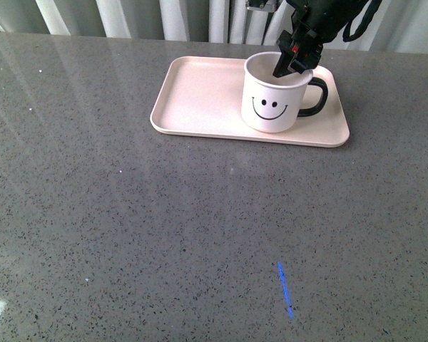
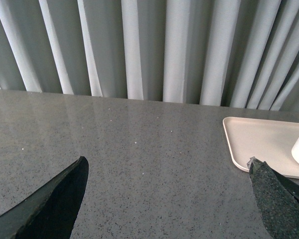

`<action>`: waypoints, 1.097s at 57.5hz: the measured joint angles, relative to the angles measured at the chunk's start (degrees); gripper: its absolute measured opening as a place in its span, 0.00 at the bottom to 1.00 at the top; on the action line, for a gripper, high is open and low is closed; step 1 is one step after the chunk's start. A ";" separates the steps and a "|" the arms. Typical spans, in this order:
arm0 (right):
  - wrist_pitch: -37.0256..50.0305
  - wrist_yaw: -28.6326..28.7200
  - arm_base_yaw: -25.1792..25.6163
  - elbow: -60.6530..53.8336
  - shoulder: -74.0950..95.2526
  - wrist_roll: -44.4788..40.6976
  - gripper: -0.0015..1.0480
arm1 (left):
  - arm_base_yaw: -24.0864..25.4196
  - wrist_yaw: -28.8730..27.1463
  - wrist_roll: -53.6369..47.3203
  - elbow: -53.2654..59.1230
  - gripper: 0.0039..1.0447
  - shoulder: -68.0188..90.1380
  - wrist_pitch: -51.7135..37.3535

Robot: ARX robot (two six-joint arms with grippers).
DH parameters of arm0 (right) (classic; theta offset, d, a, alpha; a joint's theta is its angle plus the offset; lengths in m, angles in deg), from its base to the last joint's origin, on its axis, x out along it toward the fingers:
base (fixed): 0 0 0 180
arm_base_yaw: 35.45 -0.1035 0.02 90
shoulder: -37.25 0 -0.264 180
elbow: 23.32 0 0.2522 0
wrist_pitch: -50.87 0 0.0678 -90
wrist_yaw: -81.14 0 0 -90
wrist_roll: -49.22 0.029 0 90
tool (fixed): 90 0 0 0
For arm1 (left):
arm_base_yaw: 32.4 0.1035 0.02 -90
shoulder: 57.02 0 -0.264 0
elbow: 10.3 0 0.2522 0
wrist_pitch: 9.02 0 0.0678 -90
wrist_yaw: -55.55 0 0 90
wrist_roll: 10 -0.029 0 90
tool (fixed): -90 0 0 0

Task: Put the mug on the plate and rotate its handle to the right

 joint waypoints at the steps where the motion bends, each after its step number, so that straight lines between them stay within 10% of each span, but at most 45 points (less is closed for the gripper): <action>1: 0.04 -0.07 0.00 0.00 0.07 -0.02 0.29 | 0.00 0.00 0.00 0.00 0.91 0.00 0.00; 26: 1.66 -1.77 -0.55 2.14 0.35 -0.74 0.93 | 0.00 0.00 0.00 0.00 0.91 0.00 0.00; 63: 14.99 3.15 -0.61 -11.78 -14.99 2.56 0.91 | 0.00 0.00 0.00 0.00 0.91 0.00 0.00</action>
